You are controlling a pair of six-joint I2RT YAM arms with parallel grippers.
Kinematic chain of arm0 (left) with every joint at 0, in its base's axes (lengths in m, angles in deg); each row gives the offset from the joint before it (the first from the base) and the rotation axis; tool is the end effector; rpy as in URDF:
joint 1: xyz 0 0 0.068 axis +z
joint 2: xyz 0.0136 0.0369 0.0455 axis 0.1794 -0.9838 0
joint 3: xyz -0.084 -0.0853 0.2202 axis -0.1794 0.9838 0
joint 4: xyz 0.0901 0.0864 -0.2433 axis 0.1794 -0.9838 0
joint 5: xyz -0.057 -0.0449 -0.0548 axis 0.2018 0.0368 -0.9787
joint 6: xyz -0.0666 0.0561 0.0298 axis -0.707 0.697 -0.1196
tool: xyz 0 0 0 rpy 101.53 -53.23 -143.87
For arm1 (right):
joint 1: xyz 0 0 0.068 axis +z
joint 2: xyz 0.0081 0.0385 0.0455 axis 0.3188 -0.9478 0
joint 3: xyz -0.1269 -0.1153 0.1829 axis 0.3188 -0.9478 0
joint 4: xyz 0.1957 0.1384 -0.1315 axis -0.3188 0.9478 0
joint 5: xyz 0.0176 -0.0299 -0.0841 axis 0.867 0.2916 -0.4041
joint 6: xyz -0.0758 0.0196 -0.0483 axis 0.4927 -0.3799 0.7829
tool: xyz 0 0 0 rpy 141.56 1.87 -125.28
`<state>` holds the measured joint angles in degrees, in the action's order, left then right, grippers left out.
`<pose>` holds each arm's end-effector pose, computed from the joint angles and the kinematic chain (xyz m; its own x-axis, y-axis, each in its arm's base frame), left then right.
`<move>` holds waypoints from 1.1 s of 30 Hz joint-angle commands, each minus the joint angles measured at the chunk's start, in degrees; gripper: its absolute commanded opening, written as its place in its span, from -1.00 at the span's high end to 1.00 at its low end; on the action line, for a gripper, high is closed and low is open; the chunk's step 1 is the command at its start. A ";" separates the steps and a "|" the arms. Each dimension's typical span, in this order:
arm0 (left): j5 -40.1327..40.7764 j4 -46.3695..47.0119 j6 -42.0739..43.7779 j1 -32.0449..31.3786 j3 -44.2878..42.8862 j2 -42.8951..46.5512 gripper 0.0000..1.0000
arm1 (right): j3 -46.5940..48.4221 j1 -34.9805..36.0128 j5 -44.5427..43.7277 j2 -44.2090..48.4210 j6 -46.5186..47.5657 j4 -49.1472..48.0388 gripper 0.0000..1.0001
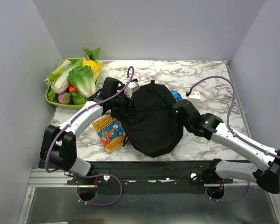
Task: Pack the student bag
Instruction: Adjust the student bag at the center of the board.
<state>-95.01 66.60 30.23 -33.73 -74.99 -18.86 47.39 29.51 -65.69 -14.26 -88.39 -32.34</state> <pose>0.3039 -0.1902 0.2070 -0.6062 0.3153 -0.7301 0.7614 0.4953 -0.4182 0.2162 0.1707 0.2386 -0.6087 0.1918 -0.7698 0.0960 0.9810 0.1685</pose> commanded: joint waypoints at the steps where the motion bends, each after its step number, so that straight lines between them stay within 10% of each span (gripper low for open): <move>1: -1.00 4.49 -5.88 0.72 -0.27 4.81 1.00 | 3.20 -5.28 -5.27 -4.14 9.10 -5.27 0.99; 4: 1.72 5.45 -5.88 0.72 0.96 4.73 1.00 | 3.11 -8.80 -4.48 -7.56 12.80 -7.83 0.90; 5: 2.51 5.72 -5.88 0.64 1.31 4.55 1.00 | 3.28 -9.68 -4.22 -8.71 14.02 -7.83 0.43; 7: 3.84 5.55 -5.88 0.64 2.28 3.41 1.00 | 4.85 -9.86 -4.65 -10.38 14.04 -6.34 0.19; 11: 3.84 0.20 -4.04 0.63 1.49 2.00 0.51 | 7.15 -9.52 -5.27 -10.13 10.61 -1.85 -0.22; 17: 2.44 -2.97 1.15 0.63 2.54 6.39 -0.44 | 8.82 -0.06 -2.38 -2.22 6.31 0.79 -0.26; 27: 3.39 -7.90 5.02 1.51 0.08 10.61 -0.68 | 17.08 26.51 5.19 -18.20 -13.28 3.25 -0.23; 33: 0.86 -7.46 1.15 12.40 -1.67 9.83 -0.80 | 19.90 34.78 3.35 -28.12 -5.33 -6.57 -0.18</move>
<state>-92.10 60.63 32.87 -28.47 -73.59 -9.24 64.47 60.56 -61.36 -38.58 -97.00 -32.82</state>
